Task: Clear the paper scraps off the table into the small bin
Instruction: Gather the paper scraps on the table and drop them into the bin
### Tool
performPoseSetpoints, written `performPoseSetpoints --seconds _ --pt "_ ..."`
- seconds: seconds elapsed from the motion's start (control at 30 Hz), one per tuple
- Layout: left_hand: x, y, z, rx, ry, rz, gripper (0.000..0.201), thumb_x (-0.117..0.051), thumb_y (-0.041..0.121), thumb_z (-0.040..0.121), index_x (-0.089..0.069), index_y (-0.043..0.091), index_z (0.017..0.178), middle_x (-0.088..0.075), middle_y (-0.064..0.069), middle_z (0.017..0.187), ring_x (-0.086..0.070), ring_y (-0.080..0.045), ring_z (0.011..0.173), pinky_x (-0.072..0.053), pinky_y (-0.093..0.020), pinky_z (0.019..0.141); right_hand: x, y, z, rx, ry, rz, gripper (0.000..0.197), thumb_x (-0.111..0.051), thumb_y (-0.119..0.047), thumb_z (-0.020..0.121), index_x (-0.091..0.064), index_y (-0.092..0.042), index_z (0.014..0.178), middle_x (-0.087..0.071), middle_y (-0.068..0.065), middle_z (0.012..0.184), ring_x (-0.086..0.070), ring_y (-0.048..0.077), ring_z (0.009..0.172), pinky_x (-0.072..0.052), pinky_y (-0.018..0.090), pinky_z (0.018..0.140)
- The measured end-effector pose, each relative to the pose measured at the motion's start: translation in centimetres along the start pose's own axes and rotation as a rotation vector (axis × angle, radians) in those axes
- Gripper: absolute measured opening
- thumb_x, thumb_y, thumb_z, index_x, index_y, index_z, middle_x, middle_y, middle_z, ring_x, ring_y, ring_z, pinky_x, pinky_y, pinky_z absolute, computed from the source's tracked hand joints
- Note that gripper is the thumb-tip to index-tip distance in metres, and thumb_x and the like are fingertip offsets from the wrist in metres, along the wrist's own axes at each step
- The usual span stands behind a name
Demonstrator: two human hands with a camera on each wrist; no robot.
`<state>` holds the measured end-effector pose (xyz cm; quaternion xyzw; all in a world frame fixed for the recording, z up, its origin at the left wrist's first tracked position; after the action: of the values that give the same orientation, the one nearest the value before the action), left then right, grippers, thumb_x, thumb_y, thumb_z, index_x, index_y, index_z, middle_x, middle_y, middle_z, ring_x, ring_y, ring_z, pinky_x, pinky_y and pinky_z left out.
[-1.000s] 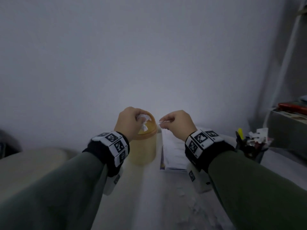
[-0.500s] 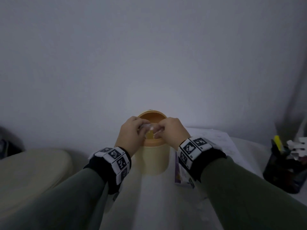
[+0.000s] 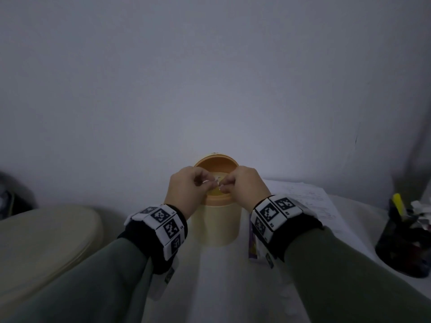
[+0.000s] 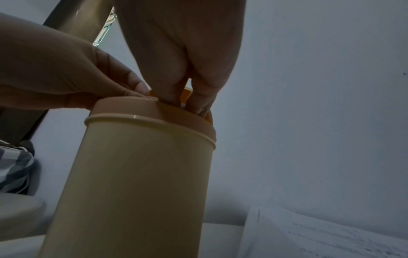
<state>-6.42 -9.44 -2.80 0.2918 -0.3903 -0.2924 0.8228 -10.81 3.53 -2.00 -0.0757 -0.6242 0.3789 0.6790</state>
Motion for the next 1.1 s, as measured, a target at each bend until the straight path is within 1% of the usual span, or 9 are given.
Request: performPoseSetpoints --seconds 0.1,0.23,0.4,0.53,0.6,0.73,0.8,0.93,1.1 --pt "0.2 0.1 0.1 0.006 -0.005 0.006 0.005 -0.073 0.017 0.079 -0.068 0.019 0.078 -0.068 0.002 0.080 -0.057 -0.006 0.070 -0.044 -0.003 0.060 0.5 0.0 -0.5 0.046 0.052 0.015 0.023 -0.069 -0.015 0.082 -0.075 -0.009 0.104 -0.071 0.011 0.108 -0.058 0.014 0.088 -0.035 0.008 0.060" --pt "0.2 1.0 0.2 -0.049 -0.026 0.076 0.002 -0.069 0.016 0.082 -0.070 0.017 0.083 -0.064 0.009 0.075 -0.053 0.007 0.066 -0.039 0.005 0.060 1.4 -0.2 -0.7 0.074 0.070 0.038 0.027 -0.074 -0.015 0.077 -0.075 -0.010 0.104 -0.072 0.007 0.108 -0.055 0.006 0.085 -0.037 0.007 0.065" --pt "0.1 1.7 0.8 -0.050 -0.043 0.123 0.002 -0.070 0.019 0.081 -0.072 0.018 0.083 -0.068 0.006 0.075 -0.058 -0.003 0.069 -0.043 -0.002 0.057 2.1 -0.5 -0.5 0.089 0.052 -0.019 0.023 -0.070 -0.010 0.080 -0.074 -0.008 0.103 -0.072 0.009 0.106 -0.064 0.015 0.094 -0.037 0.000 0.056" --pt "-0.3 2.3 1.2 -0.048 -0.051 0.097 0.003 -0.070 0.015 0.079 -0.070 0.017 0.079 -0.064 0.005 0.068 -0.058 -0.008 0.063 -0.042 -0.004 0.057 2.8 -0.3 -0.6 0.067 0.053 -0.025 0.023 -0.064 -0.004 0.084 -0.073 -0.005 0.106 -0.071 0.012 0.107 -0.067 0.022 0.099 -0.041 0.014 0.074" --pt "-0.4 2.4 1.1 -0.056 -0.033 0.109 0.000 -0.070 0.016 0.080 -0.070 0.016 0.079 -0.065 0.004 0.070 -0.056 -0.003 0.061 -0.041 -0.001 0.055 2.8 -0.1 -0.9 0.054 0.055 -0.022 0.022 -0.064 -0.001 0.084 -0.073 -0.003 0.104 -0.071 0.013 0.107 -0.067 0.022 0.095 -0.043 0.017 0.075" --pt "-0.3 2.4 0.7 -0.056 -0.012 0.120 0.003 -0.068 0.017 0.082 -0.071 0.016 0.082 -0.066 0.007 0.075 -0.053 0.005 0.064 -0.039 0.005 0.056 3.1 0.0 -0.8 0.045 0.014 -0.061 0.025 -0.063 -0.002 0.085 -0.071 -0.003 0.109 -0.070 0.014 0.112 -0.058 0.013 0.087 -0.042 0.014 0.063" --pt "-0.1 2.3 0.7 -0.026 -0.015 0.127 0.010 -0.064 0.012 0.084 -0.072 0.016 0.088 -0.068 0.005 0.082 -0.057 -0.002 0.071 -0.038 0.003 0.060 3.0 -0.2 -0.7 0.017 -0.055 -0.098 0.029 -0.057 -0.001 0.089 -0.067 -0.004 0.116 -0.066 0.014 0.119 -0.063 0.020 0.101 -0.045 0.016 0.075" --pt "-0.1 2.1 0.4 0.071 -0.068 0.058 0.026 -0.059 0.001 0.083 -0.072 0.016 0.100 -0.069 0.003 0.097 -0.062 -0.008 0.090 -0.044 -0.014 0.081 2.3 -0.3 -1.2 0.026 -0.069 -0.134 0.037 -0.049 0.000 0.092 -0.062 -0.010 0.125 -0.061 0.011 0.128 -0.057 0.024 0.119 -0.042 0.022 0.098" --pt "0.3 2.8 -0.2 0.039 -0.087 0.079 0.026 -0.059 0.004 0.084 -0.071 0.021 0.100 -0.063 0.012 0.092 -0.058 -0.006 0.086 -0.044 -0.014 0.077 2.5 -0.9 -2.4 0.109 0.029 -0.120 0.037 -0.055 0.001 0.088 -0.065 -0.014 0.120 -0.064 0.005 0.125 -0.061 0.016 0.111 -0.041 0.016 0.086"
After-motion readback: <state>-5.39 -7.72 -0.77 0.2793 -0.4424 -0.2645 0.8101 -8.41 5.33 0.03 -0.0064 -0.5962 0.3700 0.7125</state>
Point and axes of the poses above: each hand's wrist, its own z-axis towards the middle knuckle, its own x-axis out of the back of the hand, y = z × x, the point moved 5 cm from there along z, towards the middle knuckle
